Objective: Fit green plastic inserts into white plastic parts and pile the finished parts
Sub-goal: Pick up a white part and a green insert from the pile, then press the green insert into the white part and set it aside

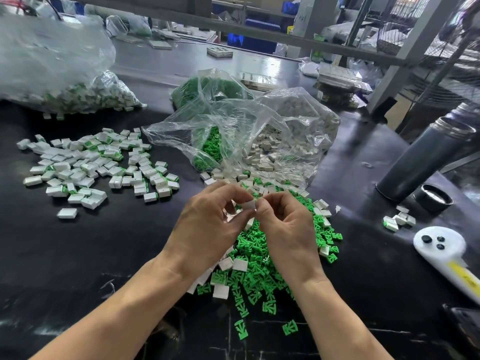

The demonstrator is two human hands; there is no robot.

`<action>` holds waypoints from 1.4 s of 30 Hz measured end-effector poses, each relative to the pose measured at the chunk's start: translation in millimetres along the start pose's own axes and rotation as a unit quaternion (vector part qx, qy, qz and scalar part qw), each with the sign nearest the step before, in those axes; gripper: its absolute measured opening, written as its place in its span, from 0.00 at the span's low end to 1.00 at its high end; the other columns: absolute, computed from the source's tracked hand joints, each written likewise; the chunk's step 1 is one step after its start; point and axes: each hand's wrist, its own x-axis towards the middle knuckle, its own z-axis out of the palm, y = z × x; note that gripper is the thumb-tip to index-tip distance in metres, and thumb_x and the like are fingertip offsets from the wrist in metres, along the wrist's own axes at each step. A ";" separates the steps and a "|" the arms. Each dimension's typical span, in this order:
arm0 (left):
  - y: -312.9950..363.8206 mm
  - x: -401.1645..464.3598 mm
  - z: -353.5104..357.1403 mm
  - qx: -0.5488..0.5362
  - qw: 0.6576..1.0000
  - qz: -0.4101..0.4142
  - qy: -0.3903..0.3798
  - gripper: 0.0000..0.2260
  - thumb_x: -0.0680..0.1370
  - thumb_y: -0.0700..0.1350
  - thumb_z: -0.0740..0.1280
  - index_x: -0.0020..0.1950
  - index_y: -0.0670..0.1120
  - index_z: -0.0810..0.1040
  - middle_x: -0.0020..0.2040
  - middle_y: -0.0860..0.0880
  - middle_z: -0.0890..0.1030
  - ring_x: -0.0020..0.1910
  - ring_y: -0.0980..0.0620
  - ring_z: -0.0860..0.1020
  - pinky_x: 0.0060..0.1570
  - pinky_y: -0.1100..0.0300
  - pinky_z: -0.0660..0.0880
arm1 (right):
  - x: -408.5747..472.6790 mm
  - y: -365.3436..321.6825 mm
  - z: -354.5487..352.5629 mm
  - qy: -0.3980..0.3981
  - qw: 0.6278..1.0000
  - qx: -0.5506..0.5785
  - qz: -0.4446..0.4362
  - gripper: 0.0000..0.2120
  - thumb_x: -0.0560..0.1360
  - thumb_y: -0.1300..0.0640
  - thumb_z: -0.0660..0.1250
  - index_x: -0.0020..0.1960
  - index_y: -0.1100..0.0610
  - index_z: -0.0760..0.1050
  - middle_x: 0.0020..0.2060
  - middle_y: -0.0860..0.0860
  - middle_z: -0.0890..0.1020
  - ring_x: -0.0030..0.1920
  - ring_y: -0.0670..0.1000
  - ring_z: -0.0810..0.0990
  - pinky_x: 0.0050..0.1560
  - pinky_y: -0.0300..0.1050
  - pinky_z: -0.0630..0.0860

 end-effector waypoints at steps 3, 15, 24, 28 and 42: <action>-4.9 2.2 -2.4 0.054 0.999 -0.004 -0.003 0.06 0.75 0.54 0.74 0.52 0.57 0.83 0.48 0.64 0.77 0.43 0.64 0.77 0.43 0.69 0.74 | 1.1 3.4 -1.7 0.019 1.000 -0.019 0.003 0.05 0.80 0.54 0.71 0.44 0.50 0.80 0.35 0.44 0.83 0.34 0.41 0.78 0.36 0.36 0.75; -47.6 20.9 -36.8 0.315 0.939 -0.138 0.022 0.09 0.80 0.51 0.70 0.58 0.50 0.82 0.54 0.49 0.83 0.53 0.46 0.81 0.57 0.50 0.78 | 9.1 8.5 -13.1 0.041 0.997 -0.045 0.042 0.06 0.84 0.56 0.66 0.50 0.49 0.80 0.30 0.45 0.79 0.28 0.44 0.72 0.31 0.41 0.69; -46.5 24.5 -40.8 0.282 0.950 -0.115 0.070 0.11 0.76 0.47 0.76 0.56 0.46 0.82 0.48 0.47 0.82 0.47 0.46 0.81 0.52 0.47 0.79 | 12.0 6.4 -23.1 0.080 0.992 -0.095 0.029 0.06 0.82 0.51 0.68 0.47 0.50 0.81 0.27 0.43 0.75 0.27 0.44 0.70 0.31 0.39 0.67; -33.9 19.2 -23.8 0.175 0.982 -0.065 0.002 0.09 0.77 0.47 0.74 0.56 0.49 0.82 0.47 0.54 0.79 0.43 0.58 0.79 0.53 0.52 0.82 | 13.2 3.9 -27.4 0.091 0.978 -0.185 0.017 0.05 0.81 0.51 0.69 0.47 0.50 0.82 0.33 0.44 0.81 0.34 0.46 0.78 0.37 0.42 0.73; -25.5 19.8 1.7 0.225 0.974 -0.020 -0.018 0.09 0.75 0.52 0.76 0.53 0.51 0.84 0.47 0.54 0.80 0.46 0.54 0.78 0.59 0.48 0.78 | 16.8 -2.0 -30.7 0.036 0.899 -0.429 0.078 0.06 0.79 0.44 0.71 0.53 0.42 0.84 0.54 0.44 0.79 0.50 0.46 0.72 0.52 0.42 0.67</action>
